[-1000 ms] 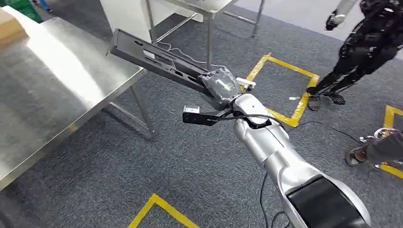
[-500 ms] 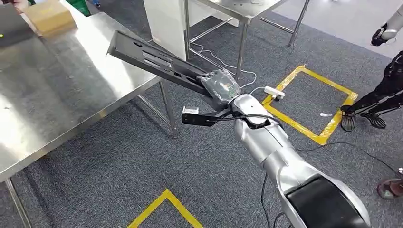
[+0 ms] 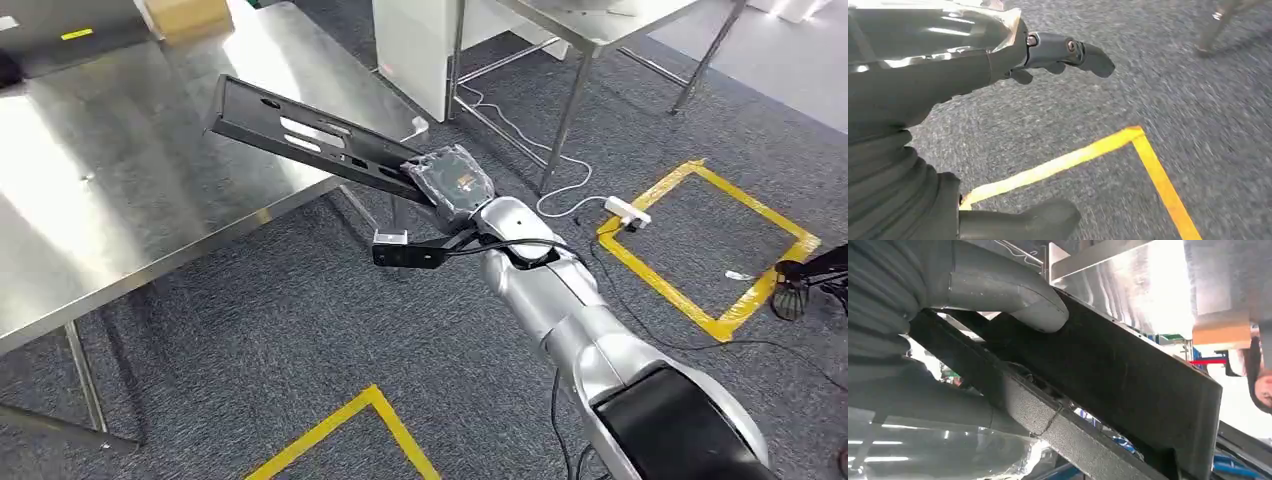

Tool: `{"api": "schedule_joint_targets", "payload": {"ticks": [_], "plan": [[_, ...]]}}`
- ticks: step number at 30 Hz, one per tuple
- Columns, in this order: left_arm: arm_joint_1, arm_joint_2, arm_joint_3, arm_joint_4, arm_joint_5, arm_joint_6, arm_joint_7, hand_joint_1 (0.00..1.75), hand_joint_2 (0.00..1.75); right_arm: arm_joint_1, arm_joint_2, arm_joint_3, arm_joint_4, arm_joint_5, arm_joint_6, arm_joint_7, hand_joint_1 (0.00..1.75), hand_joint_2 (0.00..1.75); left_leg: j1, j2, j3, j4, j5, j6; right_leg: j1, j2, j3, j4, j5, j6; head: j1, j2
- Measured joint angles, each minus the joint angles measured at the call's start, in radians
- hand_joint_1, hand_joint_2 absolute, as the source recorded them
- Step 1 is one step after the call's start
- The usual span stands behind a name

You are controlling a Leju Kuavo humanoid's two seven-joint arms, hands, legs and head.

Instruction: Take the parts from the cabinet and place them on the table.

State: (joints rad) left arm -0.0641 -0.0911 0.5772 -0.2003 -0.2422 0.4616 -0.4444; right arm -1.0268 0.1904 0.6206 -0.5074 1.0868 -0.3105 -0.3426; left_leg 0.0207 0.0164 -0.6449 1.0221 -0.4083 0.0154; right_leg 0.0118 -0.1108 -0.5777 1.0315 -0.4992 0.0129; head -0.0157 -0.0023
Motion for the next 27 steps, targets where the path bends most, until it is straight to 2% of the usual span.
{"api": "schedule_joint_targets", "payload": {"ticks": [1,2,3,4,5,6,7,8,9,10,11,12,14,15,16,17,18,19,20,21,22,23,24,25,26,27], "plan": [[0.0,-0.002,0.0,0.0,0.0,0.0,0.0,0.0,1.75,-0.001,0.0,0.002,0.0,0.0,0.0,0.0,1.75,1.75,-0.002,-0.009,0.0,-0.001,0.002,0.004,-0.009,0.051,-0.007,0.033,-0.018,-0.001,0.0,0.0],[-0.001,0.0,0.0,0.0,0.0,-0.001,0.001,0.0,1.75,-0.002,-0.002,0.003,0.0,0.0,0.0,-0.001,1.75,1.75,0.0,-0.015,-0.001,-0.001,0.003,0.011,-0.011,0.077,-0.029,0.082,-0.041,-0.007,0.0,0.0],[-0.004,0.001,0.0,0.0,0.0,-0.003,0.001,0.0,1.75,0.001,-0.007,0.005,0.0,0.001,0.0,-0.003,1.75,1.75,0.001,-0.028,-0.001,-0.001,0.004,0.014,-0.014,0.094,-0.076,0.178,-0.076,-0.012,0.002,0.0],[-0.005,0.001,0.0,0.0,0.0,-0.004,0.002,0.0,1.75,0.006,-0.01,0.007,0.002,0.002,0.0,-0.003,1.75,1.75,0.002,-0.044,-0.002,-0.001,0.004,0.014,-0.016,0.1,-0.118,0.261,-0.104,-0.012,0.002,0.0],[-0.005,0.001,0.0,0.0,0.0,-0.006,0.002,0.0,1.75,0.011,-0.015,0.008,0.003,0.002,0.001,-0.003,1.75,1.75,0.002,-0.056,-0.003,-0.001,0.005,0.014,-0.017,0.103,-0.142,0.308,-0.114,-0.009,0.003,0.0],[-0.004,0.0,0.0,0.0,0.0,-0.008,0.002,0.0,1.75,0.018,-0.018,0.009,0.005,0.002,0.001,-0.003,1.75,1.75,0.002,-0.075,-0.002,-0.001,0.005,0.014,-0.021,0.104,-0.151,0.315,-0.103,0.001,0.002,0.0],[-0.002,0.0,0.0,0.0,0.001,-0.008,0.005,0.0,1.75,0.021,-0.018,0.011,0.005,0.004,0.002,-0.003,1.75,1.75,0.004,-0.09,-0.002,0.0,0.006,0.012,-0.025,0.106,-0.129,0.263,-0.073,0.012,0.003,0.0],[-0.001,-0.001,0.0,0.0,0.003,-0.008,0.006,0.0,1.75,0.02,-0.016,0.012,0.005,0.005,0.002,-0.003,1.75,1.75,0.006,-0.102,-0.002,0.001,0.008,0.009,-0.029,0.112,-0.095,0.186,-0.04,0.023,0.002,0.0],[-0.002,-0.002,0.001,0.0,0.003,-0.008,0.008,0.0,1.75,0.019,-0.014,0.013,0.005,0.005,0.002,-0.003,1.75,1.75,0.009,-0.116,-0.002,0.001,0.009,0.004,-0.037,0.137,-0.047,0.086,-0.002,0.033,0.002,0.0],[-0.002,-0.001,0.001,0.0,0.004,-0.008,0.008,0.0,1.75,0.018,-0.014,0.014,0.005,0.005,0.002,-0.003,1.75,1.75,0.009,-0.126,-0.005,0.002,0.01,-0.002,-0.046,0.185,-0.019,0.027,0.015,0.038,0.003,0.0],[-0.004,-0.001,0.001,0.0,0.005,-0.008,0.009,0.0,1.75,0.017,-0.013,0.016,0.005,0.005,0.002,-0.003,1.75,1.75,0.002,-0.14,-0.014,0.011,0.009,-0.012,-0.048,0.211,-0.008,0.008,0.02,0.03,0.004,0.0],[-0.004,0.001,0.001,0.0,0.006,-0.008,0.009,0.0,1.75,0.018,-0.01,0.018,0.005,0.006,0.002,-0.003,1.75,1.75,0.004,-0.149,-0.015,0.005,0.013,-0.018,-0.044,0.19,-0.013,0.009,0.023,0.024,0.001,0.0],[0.001,0.0,0.001,0.0,0.009,-0.007,0.009,0.0,1.75,0.02,-0.009,0.021,0.005,0.007,0.002,-0.003,1.75,1.75,0.01,-0.171,-0.019,-0.007,0.022,-0.031,-0.041,0.17,-0.01,0.01,0.025,0.013,0.002,0.0],[0.004,0.0,0.002,0.001,0.01,-0.006,0.01,0.0,1.75,0.019,-0.004,0.022,0.005,0.007,0.002,-0.003,1.75,1.75,0.017,-0.179,-0.023,-0.004,0.024,-0.037,-0.051,0.155,-0.012,0.003,0.031,0.003,0.002,0.0],[0.007,-0.001,0.002,0.001,0.01,-0.005,0.01,0.0,1.75,0.017,0.002,0.023,0.005,0.008,0.002,-0.003,1.75,1.75,0.011,-0.119,-0.035,0.02,0.005,-0.037,-0.047,0.144,-0.009,0.002,0.034,-0.003,0.0,0.0],[0.006,0.0,0.002,0.001,0.011,-0.004,0.01,0.0,1.75,0.016,0.005,0.023,0.005,0.008,0.002,-0.003,1.75,1.75,0.008,-0.077,-0.053,0.064,-0.027,-0.038,-0.044,0.136,-0.01,0.002,0.034,-0.01,-0.008,0.0],[0.002,0.0,0.004,0.001,0.011,-0.001,0.01,0.0,1.75,0.016,0.005,0.024,0.005,0.008,0.002,-0.004,1.75,1.75,0.008,-0.047,-0.095,0.154,-0.076,-0.04,-0.038,0.121,-0.009,0.003,0.034,-0.017,-0.01,0.0],[-0.001,0.0,0.005,0.001,0.011,0.0,0.01,0.0,1.75,0.018,0.005,0.026,0.005,0.009,0.002,-0.004,1.75,1.75,0.008,-0.035,-0.133,0.231,-0.109,-0.042,-0.033,0.105,-0.01,0.003,0.033,-0.018,-0.008,0.0],[-0.001,0.0,0.005,0.001,0.011,0.0,0.01,0.0,1.75,0.021,0.005,0.026,0.005,0.01,0.002,-0.003,1.75,1.75,0.008,-0.03,-0.162,0.291,-0.128,-0.043,-0.029,0.09,-0.01,0.003,0.031,-0.021,-0.01,0.0],[0.0,-0.002,0.005,0.001,0.011,0.0,0.01,0.0,1.75,0.025,0.005,0.027,0.005,0.01,0.002,-0.003,1.75,1.75,0.008,-0.027,-0.169,0.308,-0.123,-0.042,-0.027,0.074,-0.01,0.003,0.03,-0.022,-0.009,0.0],[0.001,-0.002,0.005,0.001,0.011,0.0,0.01,0.0,1.75,0.025,0.006,0.028,0.005,0.01,0.002,-0.003,1.75,1.75,0.008,-0.024,-0.153,0.278,-0.1,-0.041,-0.026,0.061,-0.01,0.004,0.029,-0.024,-0.009,0.0],[0.002,-0.002,0.005,0.001,0.011,0.0,0.011,0.0,1.75,0.025,0.008,0.029,0.005,0.01,0.002,-0.003,1.75,1.75,0.008,-0.017,-0.114,0.209,-0.064,-0.038,-0.025,0.049,-0.009,0.004,0.028,-0.025,-0.01,0.0],[0.002,0.0,0.005,0.001,0.01,-0.001,0.011,0.0,1.75,0.025,0.009,0.03,0.005,0.011,0.001,-0.002,1.75,1.75,0.007,0.003,-0.062,0.118,-0.026,-0.033,-0.024,0.037,-0.007,0.004,0.026,-0.025,-0.009,0.0],[0.0,0.0,0.005,0.001,0.01,-0.003,0.011,0.0,1.75,0.025,0.011,0.031,0.005,0.01,0.001,0.001,1.75,1.75,0.003,0.052,-0.012,0.038,-0.005,-0.025,-0.019,0.027,-0.003,0.004,0.023,-0.022,-0.01,0.0],[-0.004,0.0,0.005,0.001,0.008,-0.007,0.011,0.0,1.75,0.024,0.008,0.031,0.005,0.01,0.0,0.002,1.75,1.75,-0.008,0.061,-0.006,0.022,-0.012,-0.021,-0.006,0.018,-0.006,0.006,0.018,-0.015,-0.009,0.0],[-0.005,0.0,0.005,0.001,0.006,-0.009,0.011,0.0,1.75,0.024,0.005,0.031,0.005,0.01,0.0,0.003,1.75,1.75,-0.008,0.047,-0.01,0.021,-0.01,-0.014,-0.008,0.007,-0.003,0.005,0.017,-0.012,-0.003,0.0]]}}
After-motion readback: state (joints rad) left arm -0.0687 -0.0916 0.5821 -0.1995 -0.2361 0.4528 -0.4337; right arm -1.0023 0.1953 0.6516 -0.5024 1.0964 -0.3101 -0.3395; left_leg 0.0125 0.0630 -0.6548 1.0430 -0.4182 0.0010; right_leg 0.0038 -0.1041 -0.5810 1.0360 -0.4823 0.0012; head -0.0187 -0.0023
